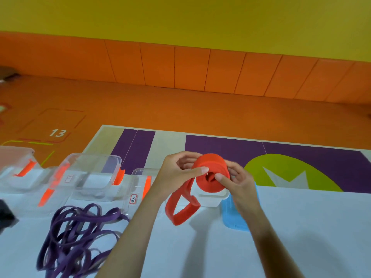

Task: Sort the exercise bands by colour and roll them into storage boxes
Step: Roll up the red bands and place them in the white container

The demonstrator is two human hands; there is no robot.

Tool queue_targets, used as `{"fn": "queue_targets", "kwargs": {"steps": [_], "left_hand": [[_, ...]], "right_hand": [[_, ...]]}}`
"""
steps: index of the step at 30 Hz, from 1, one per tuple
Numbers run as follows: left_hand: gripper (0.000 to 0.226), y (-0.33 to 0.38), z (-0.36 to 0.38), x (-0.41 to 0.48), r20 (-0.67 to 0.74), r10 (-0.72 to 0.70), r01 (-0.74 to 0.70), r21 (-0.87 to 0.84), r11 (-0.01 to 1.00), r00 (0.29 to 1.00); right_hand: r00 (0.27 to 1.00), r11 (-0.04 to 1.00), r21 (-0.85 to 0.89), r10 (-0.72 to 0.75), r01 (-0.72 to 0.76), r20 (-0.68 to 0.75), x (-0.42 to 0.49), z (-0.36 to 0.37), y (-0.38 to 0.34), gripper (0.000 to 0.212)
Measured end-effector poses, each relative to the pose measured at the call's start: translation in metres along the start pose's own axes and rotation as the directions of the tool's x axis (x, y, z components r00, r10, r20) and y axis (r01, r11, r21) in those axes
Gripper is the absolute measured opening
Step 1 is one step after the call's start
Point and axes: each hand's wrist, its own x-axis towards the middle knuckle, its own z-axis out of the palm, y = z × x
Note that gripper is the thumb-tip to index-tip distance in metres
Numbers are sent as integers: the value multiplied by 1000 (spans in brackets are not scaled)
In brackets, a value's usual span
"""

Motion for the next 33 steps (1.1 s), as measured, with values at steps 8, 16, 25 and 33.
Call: {"fn": "queue_targets", "kwargs": {"steps": [8,16,25,33], "left_hand": [[53,-6,7,1,115,5,-21,133,991,993],[57,-7,3,1,149,-48,0,304,953,988],[43,-3,-2,4,60,-32,23,139,990,998],[52,2,3,-3,137,-24,3,152,988,990]], "right_hand": [[1000,994,-105,-4,5,13,-4,-7,-3,40],[987,965,-263,50,-9,150,4,-18,-10,61],[999,999,-46,5,-3,43,-4,-11,-1,52],[998,998,-34,-56,55,-13,3,-20,-13,43]]}}
